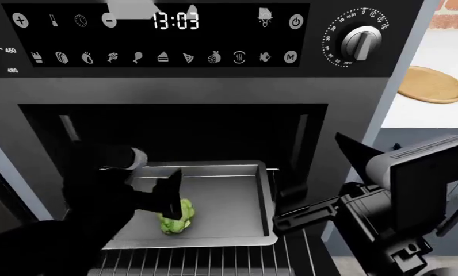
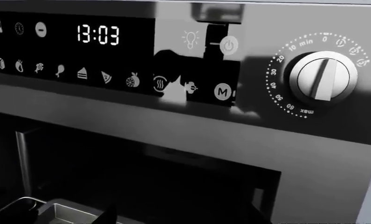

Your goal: Place the broccoli on the rack of the oven.

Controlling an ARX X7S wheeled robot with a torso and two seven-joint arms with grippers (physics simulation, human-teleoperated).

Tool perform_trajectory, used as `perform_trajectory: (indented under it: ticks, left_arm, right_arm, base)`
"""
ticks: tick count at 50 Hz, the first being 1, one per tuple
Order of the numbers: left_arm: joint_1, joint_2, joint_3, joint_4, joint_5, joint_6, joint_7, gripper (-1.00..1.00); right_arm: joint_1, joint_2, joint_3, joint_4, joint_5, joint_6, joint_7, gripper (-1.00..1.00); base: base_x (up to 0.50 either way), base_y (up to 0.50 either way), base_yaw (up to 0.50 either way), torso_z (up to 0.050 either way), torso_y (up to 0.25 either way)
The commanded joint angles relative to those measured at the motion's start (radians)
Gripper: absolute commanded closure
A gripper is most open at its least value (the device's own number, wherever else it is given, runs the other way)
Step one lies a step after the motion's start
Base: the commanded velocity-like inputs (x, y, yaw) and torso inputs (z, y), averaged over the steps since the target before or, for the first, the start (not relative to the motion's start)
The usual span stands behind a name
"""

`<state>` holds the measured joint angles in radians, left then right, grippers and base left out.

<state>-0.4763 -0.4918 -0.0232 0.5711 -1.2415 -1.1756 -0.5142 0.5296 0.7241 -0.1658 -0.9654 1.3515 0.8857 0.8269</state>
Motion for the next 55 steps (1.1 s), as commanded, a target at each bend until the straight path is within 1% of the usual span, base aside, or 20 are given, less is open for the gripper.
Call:
perform_trajectory:
  ticks: [1, 3, 6, 7, 8, 12, 17, 21, 25, 28, 29, 33, 34, 38, 40, 46, 48, 49, 52, 55]
  left_arm:
    - [0.086, -0.072, -0.055, 0.209, 0.008, 0.098, 0.149, -1.0]
    - [0.106, -0.073, -0.078, 0.233, -0.002, 0.121, 0.159, -1.0]
    - [0.147, -0.091, -0.097, 0.291, 0.051, 0.179, 0.242, -1.0]
    - [0.147, -0.095, -0.104, 0.292, 0.042, 0.179, 0.24, -1.0]
    - [0.148, -0.093, -0.132, 0.293, 0.026, 0.199, 0.241, -1.0]
    - [0.168, -0.099, -0.164, 0.305, 0.021, 0.226, 0.256, -1.0]
    - [0.208, -0.114, -0.201, 0.346, 0.03, 0.268, 0.312, -1.0]
    - [0.213, -0.116, -0.218, 0.341, 0.015, 0.279, 0.309, -1.0]
    - [0.22, -0.121, -0.247, 0.346, -0.006, 0.297, 0.307, -1.0]
    - [0.235, -0.123, -0.273, 0.356, 0.001, 0.323, 0.336, -1.0]
    - [0.23, -0.127, -0.288, 0.348, -0.025, 0.328, 0.326, -1.0]
    - [0.238, -0.134, -0.306, 0.351, -0.038, 0.339, 0.332, -1.0]
    - [0.236, -0.133, -0.317, 0.355, -0.014, 0.351, 0.34, -1.0]
    - [0.218, -0.145, -0.356, 0.346, -0.035, 0.368, 0.317, -1.0]
    - [0.22, -0.154, -0.378, 0.349, -0.051, 0.375, 0.311, -1.0]
    - [0.244, -0.16, -0.431, 0.361, -0.043, 0.408, 0.338, -1.0]
    - [0.251, -0.191, -0.448, 0.344, -0.128, 0.402, 0.323, -1.0]
    - [0.242, -0.177, -0.469, 0.343, -0.113, 0.423, 0.314, -1.0]
    - [0.259, -0.178, -0.489, 0.353, -0.126, 0.433, 0.332, -1.0]
    - [0.253, -0.183, -0.515, 0.342, -0.17, 0.452, 0.321, -1.0]
  right_arm:
    - [-0.033, 0.022, 0.004, -0.045, -0.021, -0.009, -0.001, -1.0]
    - [-0.048, 0.022, 0.009, -0.06, -0.039, -0.022, -0.014, -1.0]
    - [-0.056, 0.027, -0.001, -0.078, -0.057, -0.035, -0.026, -1.0]
    - [-0.057, 0.032, -0.01, -0.08, -0.065, -0.049, -0.03, -1.0]
    - [-0.062, 0.062, -0.051, -0.081, -0.104, -0.118, -0.039, -1.0]
    - [-0.049, 0.191, -0.234, -0.081, -0.179, -0.327, 0.006, -1.0]
    - [0.073, 0.339, -0.531, -0.082, -0.27, -0.567, 0.084, -1.0]
    - [0.231, 0.435, -0.812, -0.082, -0.349, -0.745, 0.156, -1.0]
    - [0.452, 0.487, -1.109, -0.082, -0.394, -0.853, 0.229, -1.0]
    - [0.622, 0.505, -1.326, -0.082, -0.431, -0.921, 0.279, -1.0]
    - [0.692, 0.514, -1.41, -0.082, -0.453, -0.953, 0.298, -1.0]
    - [1.007, 0.501, -1.78, -0.081, -0.498, -1.052, 0.382, -1.0]
    - [1.101, 0.489, -1.88, -0.082, -0.502, -1.075, 0.405, -1.0]
    - [1.441, 0.396, -2.291, -0.082, -0.553, -1.203, 0.535, -1.0]
    - [1.555, 0.337, -2.449, -0.081, -0.596, -1.272, 0.607, -1.0]
    - [1.707, 0.231, -2.664, -0.081, -0.681, -1.38, 0.739, -1.0]
    - [1.749, 0.239, -2.704, -0.082, -0.703, -1.393, 0.743, -1.0]
    - [1.771, 0.254, -2.722, -0.082, -0.73, -1.402, 0.743, -1.0]
    - [1.809, 0.263, -2.759, -0.082, -0.744, -1.411, 0.743, -1.0]
    - [1.825, 0.272, -2.765, -0.082, -0.756, -1.402, 0.743, -1.0]
  base:
    - [0.0, 0.0, 0.0, 0.0, 0.0]
    - [0.0, 0.0, 0.0, 0.0, 0.0]
    - [0.0, 0.0, 0.0, 0.0, 0.0]
    - [0.0, 0.0, 0.0, 0.0, 0.0]
    - [0.0, 0.0, 0.0, 0.0, 0.0]
    - [0.0, 0.0, 0.0, 0.0, 0.0]
    - [0.0, 0.0, 0.0, 0.0, 0.0]
    - [0.0, 0.0, 0.0, 0.0, 0.0]
    - [0.0, 0.0, 0.0, 0.0, 0.0]
    - [0.0, 0.0, 0.0, 0.0, 0.0]
    - [0.0, 0.0, 0.0, 0.0, 0.0]
    - [0.0, 0.0, 0.0, 0.0, 0.0]
    - [0.0, 0.0, 0.0, 0.0, 0.0]
    - [0.0, 0.0, 0.0, 0.0, 0.0]
    - [0.0, 0.0, 0.0, 0.0, 0.0]
    - [0.0, 0.0, 0.0, 0.0, 0.0]
    - [0.0, 0.0, 0.0, 0.0, 0.0]
    - [0.0, 0.0, 0.0, 0.0, 0.0]
    - [0.0, 0.0, 0.0, 0.0, 0.0]
    - [0.0, 0.0, 0.0, 0.0, 0.0]
